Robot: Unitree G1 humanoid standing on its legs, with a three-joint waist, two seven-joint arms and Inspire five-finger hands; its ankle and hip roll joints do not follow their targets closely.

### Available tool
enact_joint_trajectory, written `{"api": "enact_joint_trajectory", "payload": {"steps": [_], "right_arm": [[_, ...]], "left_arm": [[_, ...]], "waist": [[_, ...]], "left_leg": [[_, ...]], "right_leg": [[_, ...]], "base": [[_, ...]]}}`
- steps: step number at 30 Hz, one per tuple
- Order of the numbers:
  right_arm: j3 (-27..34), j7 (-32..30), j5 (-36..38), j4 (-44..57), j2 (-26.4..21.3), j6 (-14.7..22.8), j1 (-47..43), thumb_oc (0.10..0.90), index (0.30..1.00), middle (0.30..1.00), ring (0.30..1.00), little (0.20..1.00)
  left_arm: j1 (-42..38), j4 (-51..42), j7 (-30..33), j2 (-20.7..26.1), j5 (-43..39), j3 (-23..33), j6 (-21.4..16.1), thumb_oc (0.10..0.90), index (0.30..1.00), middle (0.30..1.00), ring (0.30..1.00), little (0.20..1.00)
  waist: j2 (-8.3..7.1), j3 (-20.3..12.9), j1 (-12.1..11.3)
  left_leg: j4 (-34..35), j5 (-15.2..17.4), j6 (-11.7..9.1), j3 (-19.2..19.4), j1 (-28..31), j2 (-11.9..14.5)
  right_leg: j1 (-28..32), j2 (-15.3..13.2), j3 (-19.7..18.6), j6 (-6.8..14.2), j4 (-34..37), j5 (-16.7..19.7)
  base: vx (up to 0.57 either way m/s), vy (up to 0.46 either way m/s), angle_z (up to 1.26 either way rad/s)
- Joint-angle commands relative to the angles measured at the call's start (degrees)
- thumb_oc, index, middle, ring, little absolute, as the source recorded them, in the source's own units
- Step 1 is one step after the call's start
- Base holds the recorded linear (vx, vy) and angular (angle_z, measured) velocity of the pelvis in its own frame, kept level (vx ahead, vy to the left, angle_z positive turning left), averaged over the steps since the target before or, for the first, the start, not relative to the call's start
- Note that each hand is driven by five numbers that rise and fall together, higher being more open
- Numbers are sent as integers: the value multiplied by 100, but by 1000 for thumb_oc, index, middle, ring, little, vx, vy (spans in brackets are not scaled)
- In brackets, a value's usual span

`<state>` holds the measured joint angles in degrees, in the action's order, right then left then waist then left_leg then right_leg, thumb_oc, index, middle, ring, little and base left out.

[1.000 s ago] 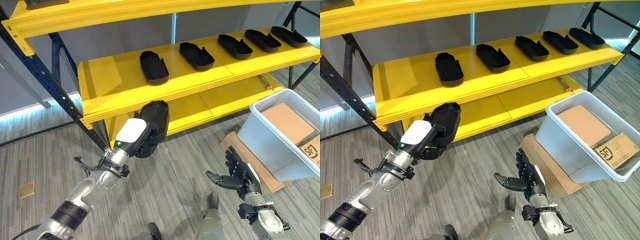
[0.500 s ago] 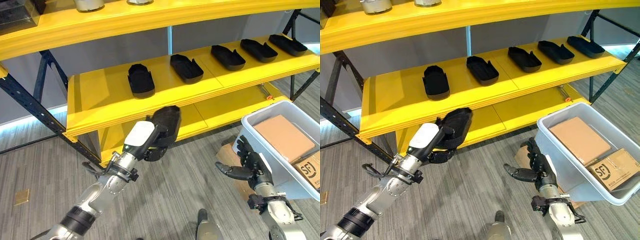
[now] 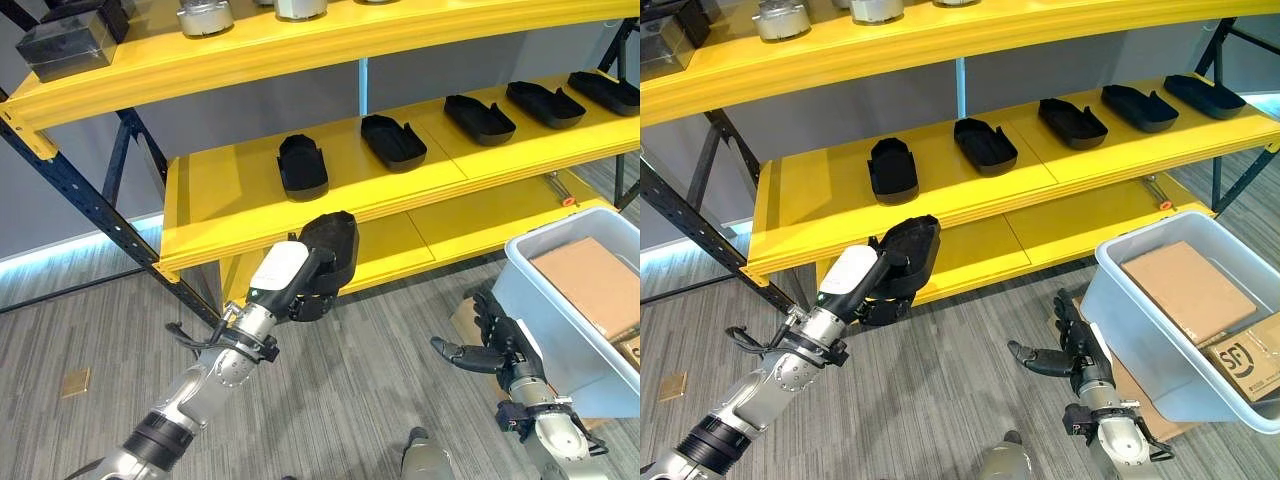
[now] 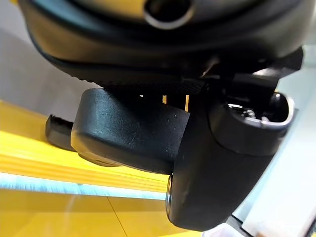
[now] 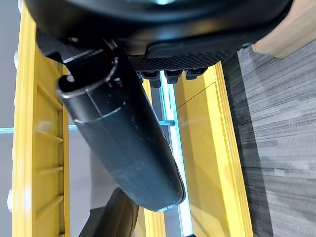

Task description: Move parts from the plastic box to the shelf.

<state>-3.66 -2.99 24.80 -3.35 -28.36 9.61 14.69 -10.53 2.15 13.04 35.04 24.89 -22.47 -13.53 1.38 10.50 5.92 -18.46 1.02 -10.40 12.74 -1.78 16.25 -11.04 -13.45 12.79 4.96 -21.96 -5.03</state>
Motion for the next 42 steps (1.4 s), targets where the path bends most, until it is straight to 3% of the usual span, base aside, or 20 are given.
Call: {"api": "enact_joint_trajectory", "payload": {"steps": [1, 3, 4, 6, 8, 9, 11, 12, 16, 19, 26, 30, 37, 42], "right_arm": [[266, -47, -48, 519, -353, 595, -372, 900, 1000, 1000, 1000, 1000], [271, -65, -25, 504, -398, 592, -387, 900, 1000, 1000, 1000, 1000], [274, -83, -20, 503, -387, 587, -370, 900, 1000, 1000, 1000, 1000], [274, -78, 18, 523, -345, 586, -291, 900, 1000, 1000, 1000, 1000], [268, -109, 29, 531, -342, 627, -201, 900, 1000, 1000, 1000, 1000], [249, -107, 30, 542, -371, 637, -171, 900, 1000, 1000, 1000, 1000], [259, -141, 9, 548, -361, 650, -143, 900, 1000, 1000, 1000, 1000], [290, -162, 51, 529, -283, 666, -143, 900, 1000, 1000, 1000, 1000], [279, -163, 81, 522, -168, 704, -99, 900, 1000, 1000, 1000, 1000], [334, -136, 114, 590, -60, 683, 4, 900, 1000, 1000, 1000, 1000], [305, -168, 73, 615, 48, 636, -9, 900, 1000, 1000, 1000, 1000], [297, -161, 28, 595, 76, 611, -19, 900, 1000, 1000, 1000, 1000], [251, -128, -25, 624, 22, 590, -11, 900, 1000, 1000, 1000, 1000], [149, -155, -16, 668, -54, 596, -228, 900, 1000, 1000, 1000, 1000]], "left_arm": [[-534, -780, 300, 52, -281, 637, -361, 400, 300, 300, 300, 300], [-511, -838, 277, 42, -276, 658, -349, 400, 300, 300, 300, 300], [-494, -874, 278, 46, -299, 658, -350, 400, 300, 300, 300, 300], [-452, -899, 293, 11, -381, 684, -374, 400, 300, 300, 300, 300], [-513, -848, 339, -18, -467, 633, -368, 400, 300, 300, 300, 300], [-657, -766, 360, -51, -494, 525, -356, 400, 300, 300, 300, 300], [-791, -592, 443, -114, -493, 420, -330, 400, 300, 300, 300, 300], [-796, -548, 485, -156, -505, 395, -349, 400, 300, 300, 300, 300], [-812, -529, 520, -130, -418, 346, -356, 400, 300, 300, 300, 300], [-950, -555, 509, -26, -373, 236, -360, 400, 300, 300, 300, 300], [-1072, -529, 556, 109, -354, 104, -352, 400, 300, 300, 300, 300], [-1005, -530, 581, 150, -355, 215, -336, 400, 300, 300, 300, 300], [-914, -563, 558, 141, -440, 263, -319, 400, 300, 300, 300, 300], [-999, -555, 638, 176, -457, 212, -323, 400, 300, 300, 300, 300]], "waist": [[-265, -75, 50], [-406, 6, -13], [-399, 8, 29], [-280, -24, 89], [-131, 46, 50], [-95, 88, 54], [-44, 143, 14], [32, 87, 46], [105, -65, 51], [-6, -115, 45], [-267, -176, 48], [-364, -222, 2], [-415, -232, -93], [-488, -162, -247]], "left_leg": [[-1509, -1740, -203, -714, -358, 513], [-2189, -1726, -139, -814, -718, 366], [-2081, -1705, -137, -635, -883, 560], [-1129, -2006, -238, -272, -982, 1193], [232, -2490, -448, 37, -1081, 1543], [976, -2686, -460, 143, -988, 1527], [1747, -2854, -460, 228, -820, 1455], [1976, -2688, -453, 271, -673, 1440], [1936, -2412, -437, 494, -494, 1477], [1425, -2013, -376, 539, -649, 1346], [699, -1614, -371, 709, -865, 1192], [706, -1657, -397, 851, -820, 1237], [742, -1786, -453, 719, -897, 1288], [175, -1266, -296, 453, -1165, 1234]], "right_leg": [[951, 34, -367, -188, 1134, 257], [1089, 108, -358, -355, 1208, 161], [1150, 156, -288, -353, 1190, 65], [1244, 243, -195, -242, 1109, -83], [1219, 277, -225, -93, 941, -190], [1124, 201, -215, -1, 767, -217], [1026, 96, -208, 134, 485, -320], [1013, 40, -276, 245, 349, -420], [1138, -43, -459, 359, 471, -473], [1461, -323, -554, 478, 880, -306], [1649, -721, -646, 721, 1606, 300], [1587, -729, -660, 765, 1711, 379], [1665, -620, -536, 769, 1759, 335], [1854, -715, -423, 805, 1785, 444]], "base": [[0, -320, -26], [12, -208, -11], [75, -117, 15], [167, 41, 45], [174, 226, 32], [142, 250, 10], [230, 200, -3], [261, 162, -17], [253, 152, -47], [265, 174, -19], [166, 122, -13], [92, 30, -12], [96, -21, -7], [91, 15, 13]]}}
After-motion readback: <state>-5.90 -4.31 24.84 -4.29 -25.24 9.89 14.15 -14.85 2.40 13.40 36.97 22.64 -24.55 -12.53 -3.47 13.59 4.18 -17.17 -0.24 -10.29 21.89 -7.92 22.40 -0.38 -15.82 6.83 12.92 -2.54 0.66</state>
